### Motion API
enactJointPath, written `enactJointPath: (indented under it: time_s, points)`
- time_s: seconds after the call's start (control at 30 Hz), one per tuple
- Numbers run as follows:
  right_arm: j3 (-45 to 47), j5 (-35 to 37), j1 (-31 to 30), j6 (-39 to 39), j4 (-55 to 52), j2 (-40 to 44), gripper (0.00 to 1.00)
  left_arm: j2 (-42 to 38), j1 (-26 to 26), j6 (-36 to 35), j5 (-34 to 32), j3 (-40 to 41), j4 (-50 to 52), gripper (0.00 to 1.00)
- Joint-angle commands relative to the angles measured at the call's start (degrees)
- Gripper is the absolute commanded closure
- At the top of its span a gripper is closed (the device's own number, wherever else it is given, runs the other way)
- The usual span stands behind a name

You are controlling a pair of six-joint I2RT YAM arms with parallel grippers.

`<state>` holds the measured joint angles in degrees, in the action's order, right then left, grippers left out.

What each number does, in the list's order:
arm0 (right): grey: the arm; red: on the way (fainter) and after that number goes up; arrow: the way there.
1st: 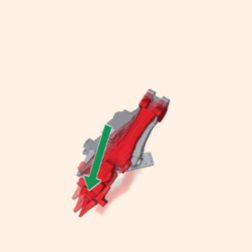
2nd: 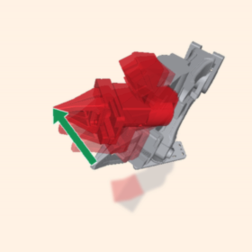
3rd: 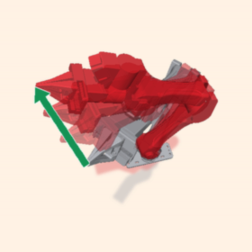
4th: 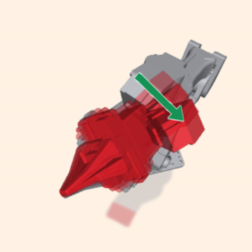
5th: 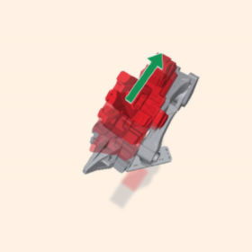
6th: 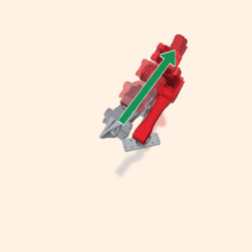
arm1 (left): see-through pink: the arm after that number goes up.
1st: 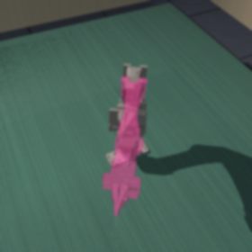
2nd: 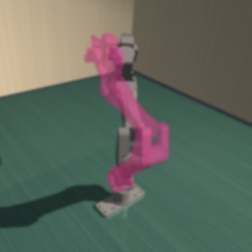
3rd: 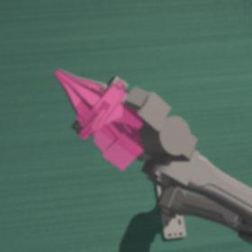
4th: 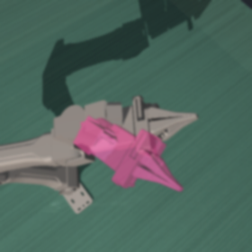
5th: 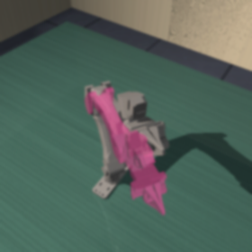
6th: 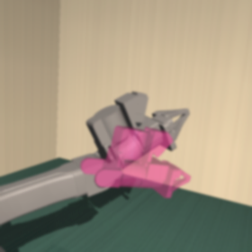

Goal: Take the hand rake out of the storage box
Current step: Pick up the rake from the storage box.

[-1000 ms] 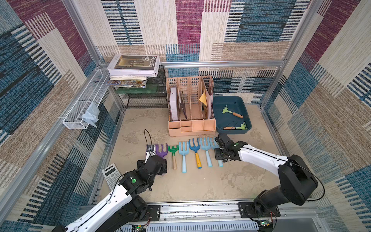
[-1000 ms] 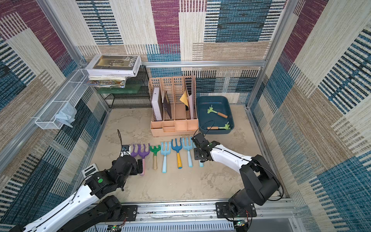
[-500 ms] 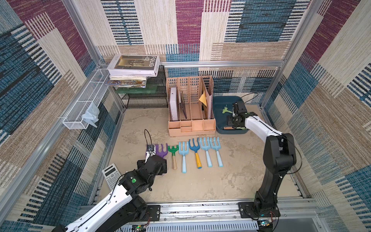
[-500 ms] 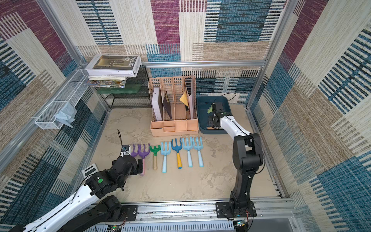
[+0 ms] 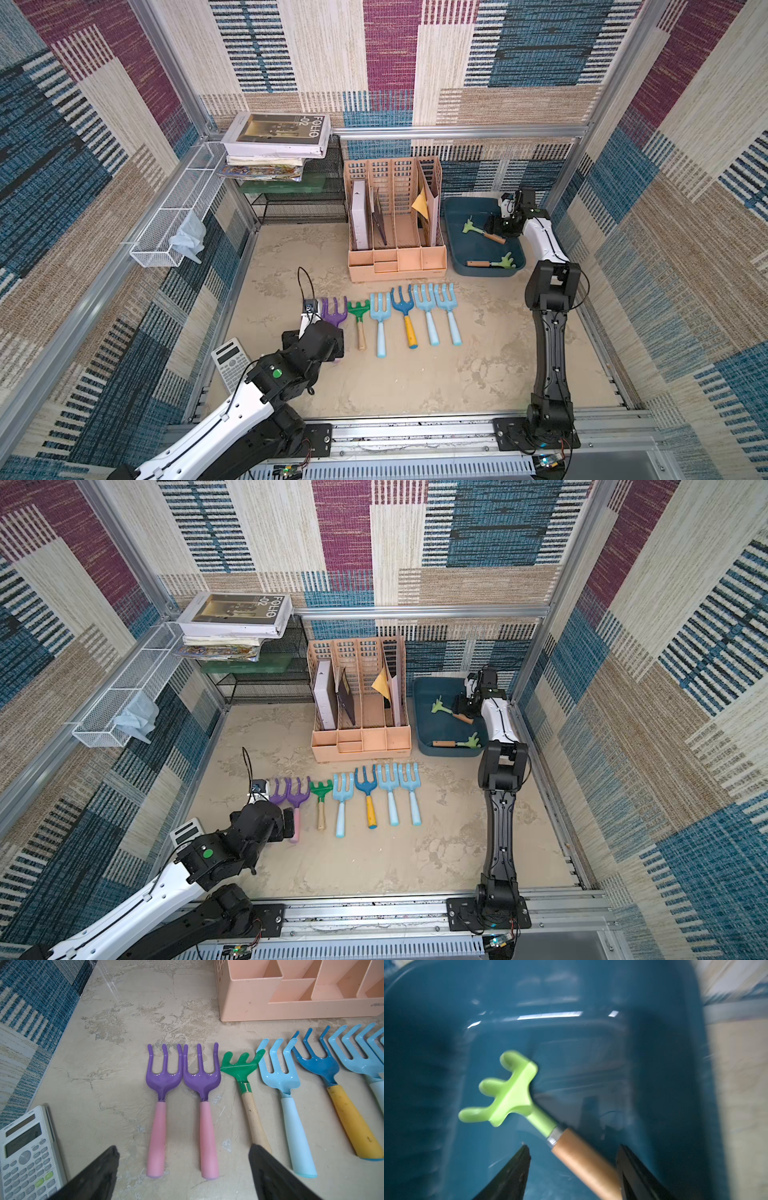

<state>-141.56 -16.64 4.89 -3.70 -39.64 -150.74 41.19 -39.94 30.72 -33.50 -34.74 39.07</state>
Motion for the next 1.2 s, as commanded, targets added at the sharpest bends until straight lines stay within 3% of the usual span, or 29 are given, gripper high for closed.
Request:
enactJointPath:
  time_s: [0.0, 0.13, 0.33, 0.47, 0.67, 0.83, 1.0, 1.1, 1.17]
  points:
    - [3.4, -4.2, -0.6, 2.1, 1.1, 2.4, 0.29, 0.4, 0.2, 0.0, -1.5, -0.6, 0.2, 0.01]
    - [3.7, 1.2, -1.6, 3.5, -3.2, 2.2, 0.28, 1.0, 0.2, 0.0, -1.2, -0.7, 0.2, 0.01]
    - [5.9, 7.5, -2.7, 3.0, -5.5, 2.8, 0.37, 0.9, 0.1, -0.1, -0.8, -0.7, 0.1, 0.01]
    - [5.9, 9.8, -3.8, 2.2, -5.6, 2.2, 0.60, 0.6, 0.1, -0.1, -0.6, -0.5, 0.1, 0.01]
    - [5.7, 11.6, -4.7, -1.3, -6.2, 3.2, 0.79, 0.1, 0.1, -0.1, -0.7, -0.6, 0.2, 0.01]
    - [7.7, 14.6, -6.8, -4.7, -7.2, 9.7, 0.89, -0.1, 0.1, -0.1, -0.6, -0.5, 0.3, 0.01]
    - [19.1, 17.0, -8.8, -8.1, -5.6, 24.1, 0.93, -0.9, 0.1, 0.0, -0.5, -0.4, 0.5, 0.01]
    - [36.7, 17.7, -11.2, -11.0, 1.3, 38.3, 0.95, -1.9, 0.1, 0.0, -0.3, -0.1, 0.5, 0.01]
    - [53.2, 15.9, -13.8, -14.3, 7.5, 51.3, 0.98, -2.6, 0.2, -0.2, 0.0, 0.1, 0.2, 0.01]
